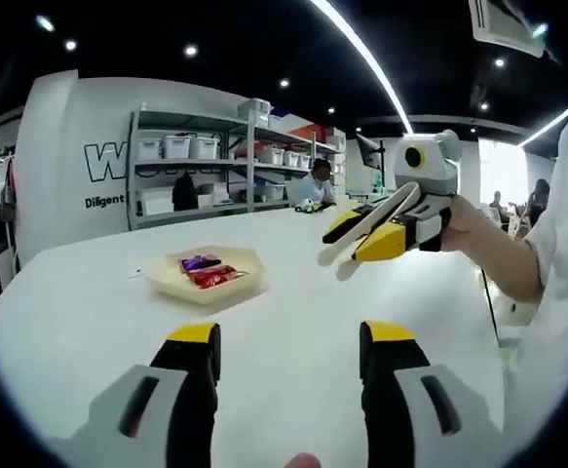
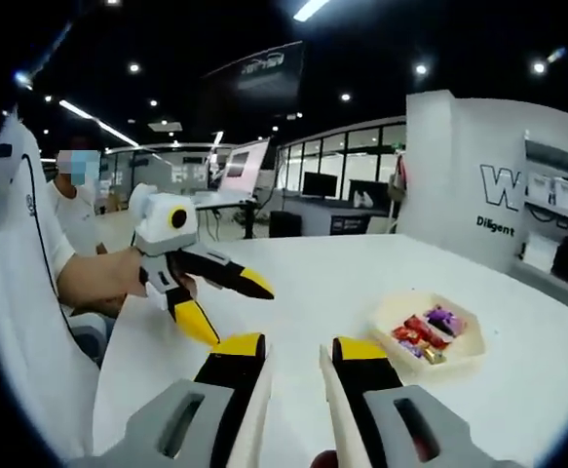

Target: Place the target food into the container with the food tongs after gripping and lifting it, then release it inside without dropping or visibly crushing the food.

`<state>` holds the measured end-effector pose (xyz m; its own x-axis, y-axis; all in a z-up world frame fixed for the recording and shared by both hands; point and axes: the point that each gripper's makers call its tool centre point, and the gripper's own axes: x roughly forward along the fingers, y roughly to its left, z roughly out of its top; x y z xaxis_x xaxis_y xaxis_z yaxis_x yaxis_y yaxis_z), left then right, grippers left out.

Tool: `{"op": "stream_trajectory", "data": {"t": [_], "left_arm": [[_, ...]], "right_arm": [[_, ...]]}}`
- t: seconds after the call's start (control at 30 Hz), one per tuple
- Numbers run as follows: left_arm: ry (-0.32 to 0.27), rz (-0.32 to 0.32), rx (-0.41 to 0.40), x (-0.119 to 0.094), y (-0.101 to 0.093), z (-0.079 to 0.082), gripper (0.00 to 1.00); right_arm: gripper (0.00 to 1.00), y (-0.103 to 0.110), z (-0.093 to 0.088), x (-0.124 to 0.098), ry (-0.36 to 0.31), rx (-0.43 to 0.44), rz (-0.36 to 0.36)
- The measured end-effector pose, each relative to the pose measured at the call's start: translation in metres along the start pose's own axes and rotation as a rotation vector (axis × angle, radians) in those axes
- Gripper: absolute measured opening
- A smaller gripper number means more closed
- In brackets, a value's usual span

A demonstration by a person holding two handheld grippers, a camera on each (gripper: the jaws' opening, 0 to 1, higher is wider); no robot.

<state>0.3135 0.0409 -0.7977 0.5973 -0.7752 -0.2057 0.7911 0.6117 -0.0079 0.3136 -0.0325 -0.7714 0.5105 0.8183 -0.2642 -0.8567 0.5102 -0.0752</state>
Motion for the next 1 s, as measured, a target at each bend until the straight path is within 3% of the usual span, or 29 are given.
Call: {"op": "stream_trajectory", "data": {"t": [0.4, 0.77, 1.0], "left_arm": [[-0.018, -0.093, 0.003, 0.015, -0.003, 0.005, 0.49], [-0.044, -0.209, -0.003, 0.027, -0.012, 0.008, 0.40], [-0.082, -0.340, -0.008, 0.026, -0.034, 0.018, 0.37]], "right_arm": [[0.21, 0.004, -0.001, 0.016, -0.119, 0.056, 0.142], [0.20, 0.014, 0.005, 0.011, -0.232, 0.123, 0.273], [0.21, 0.023, 0.013, 0.003, -0.283, 0.141, 0.337]]}}
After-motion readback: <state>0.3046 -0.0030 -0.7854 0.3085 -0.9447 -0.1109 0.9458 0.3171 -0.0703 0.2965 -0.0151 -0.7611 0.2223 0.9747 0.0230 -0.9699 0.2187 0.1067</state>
